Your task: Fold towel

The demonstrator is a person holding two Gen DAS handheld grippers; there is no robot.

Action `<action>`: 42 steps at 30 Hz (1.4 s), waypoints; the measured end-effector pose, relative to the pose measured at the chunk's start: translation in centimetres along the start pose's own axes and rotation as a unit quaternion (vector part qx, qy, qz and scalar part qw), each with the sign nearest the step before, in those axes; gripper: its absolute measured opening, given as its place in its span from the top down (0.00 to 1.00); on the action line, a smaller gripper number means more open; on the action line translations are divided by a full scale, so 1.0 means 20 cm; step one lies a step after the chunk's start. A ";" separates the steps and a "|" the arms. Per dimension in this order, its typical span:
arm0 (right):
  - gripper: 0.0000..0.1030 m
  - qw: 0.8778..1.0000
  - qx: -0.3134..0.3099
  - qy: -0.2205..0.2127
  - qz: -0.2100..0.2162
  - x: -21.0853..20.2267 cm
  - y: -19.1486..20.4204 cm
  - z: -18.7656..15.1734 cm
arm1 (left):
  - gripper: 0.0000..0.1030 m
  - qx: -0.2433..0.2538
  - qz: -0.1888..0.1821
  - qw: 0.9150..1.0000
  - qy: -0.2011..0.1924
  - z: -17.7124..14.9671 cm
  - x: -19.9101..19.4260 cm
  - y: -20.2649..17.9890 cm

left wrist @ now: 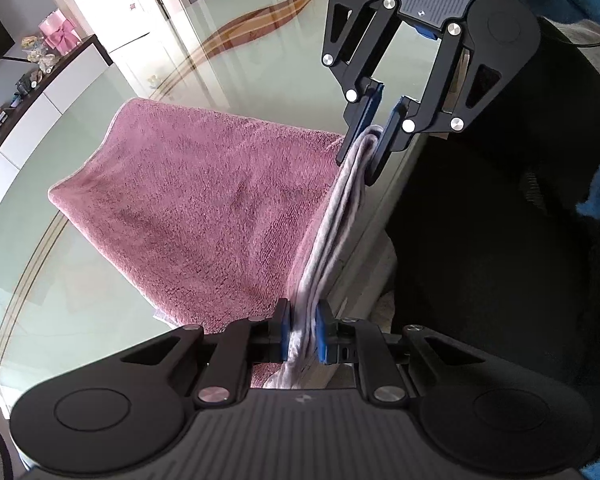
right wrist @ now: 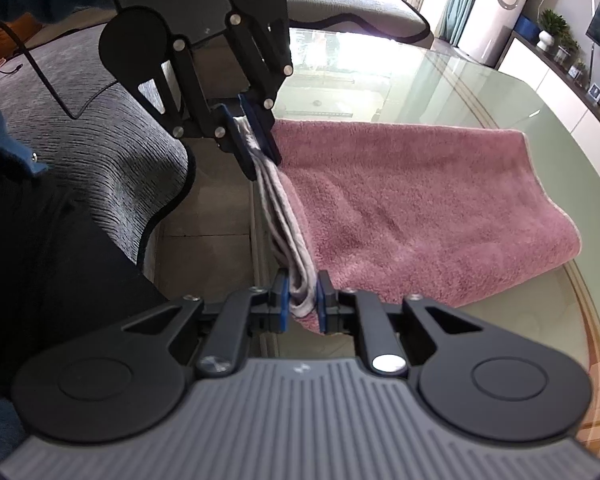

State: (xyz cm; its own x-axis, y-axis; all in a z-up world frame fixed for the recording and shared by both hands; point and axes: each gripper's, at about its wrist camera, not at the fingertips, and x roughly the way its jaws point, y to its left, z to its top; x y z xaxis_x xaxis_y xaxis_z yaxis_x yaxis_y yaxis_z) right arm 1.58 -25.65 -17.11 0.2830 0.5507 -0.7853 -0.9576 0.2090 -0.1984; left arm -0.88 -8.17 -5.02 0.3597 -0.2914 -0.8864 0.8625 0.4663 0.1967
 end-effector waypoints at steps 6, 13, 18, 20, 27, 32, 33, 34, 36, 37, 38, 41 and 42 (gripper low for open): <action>0.88 1.000 0.000 0.002 -0.007 0.01 0.00 -0.01 | 0.72 0.013 0.015 0.999 -0.038 -0.03 -0.08 0.08; 0.88 1.000 0.009 -0.001 0.000 0.02 -0.01 -0.01 | 0.64 -0.036 0.040 0.995 -0.083 0.04 -0.08 0.40; 0.88 1.000 0.021 -0.002 0.004 0.01 -0.02 -0.01 | 0.64 -0.068 0.028 0.994 -0.080 0.09 0.11 0.62; 0.88 1.000 0.027 -0.003 0.005 0.01 -0.02 -0.01 | 0.64 -0.082 0.024 0.994 -0.070 0.10 0.16 0.69; 0.88 0.999 0.045 -0.006 0.018 0.00 -0.05 -0.02 | 0.64 -0.113 -0.002 0.993 -0.043 0.02 0.25 0.87; 0.88 0.998 0.057 -0.004 0.027 0.01 -0.08 -0.02 | 0.63 -0.110 -0.028 0.993 -0.042 -0.01 0.26 0.86; 0.88 0.998 0.058 -0.004 0.027 0.01 -0.08 -0.02 | 0.63 -0.116 -0.034 0.992 -0.043 -0.02 0.27 0.88; 0.88 0.998 0.060 -0.003 0.028 0.01 -0.08 -0.02 | 0.63 -0.128 -0.043 0.990 -0.045 -0.02 0.27 0.90; 0.88 0.997 0.065 -0.002 0.029 0.01 -0.09 -0.02 | 0.63 -0.146 -0.057 0.986 -0.049 -0.03 0.27 0.94; 0.88 0.997 0.066 -0.002 0.030 0.01 -0.09 -0.02 | 0.63 -0.149 -0.060 0.986 -0.050 -0.03 0.27 0.94; 0.88 0.997 0.068 -0.003 0.030 0.01 -0.09 -0.02 | 0.63 -0.152 -0.063 0.985 -0.052 -0.04 0.27 0.95; 0.88 0.997 0.069 -0.009 0.028 -0.02 -0.10 -0.01 | 0.63 -0.154 -0.063 0.984 -0.057 -0.04 0.29 0.93; 0.88 0.997 0.070 -0.012 0.028 -0.02 -0.10 -0.01 | 0.63 -0.153 -0.061 0.985 -0.059 -0.04 0.29 0.93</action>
State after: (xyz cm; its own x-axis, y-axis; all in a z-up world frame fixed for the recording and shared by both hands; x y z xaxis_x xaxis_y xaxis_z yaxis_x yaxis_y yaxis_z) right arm 3.36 -26.48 -16.45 0.2326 0.5829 -0.7785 -0.9553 0.2872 -0.0704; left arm 16.97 -0.58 -6.88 0.3142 -0.4474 -0.8373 0.7611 0.6459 -0.0595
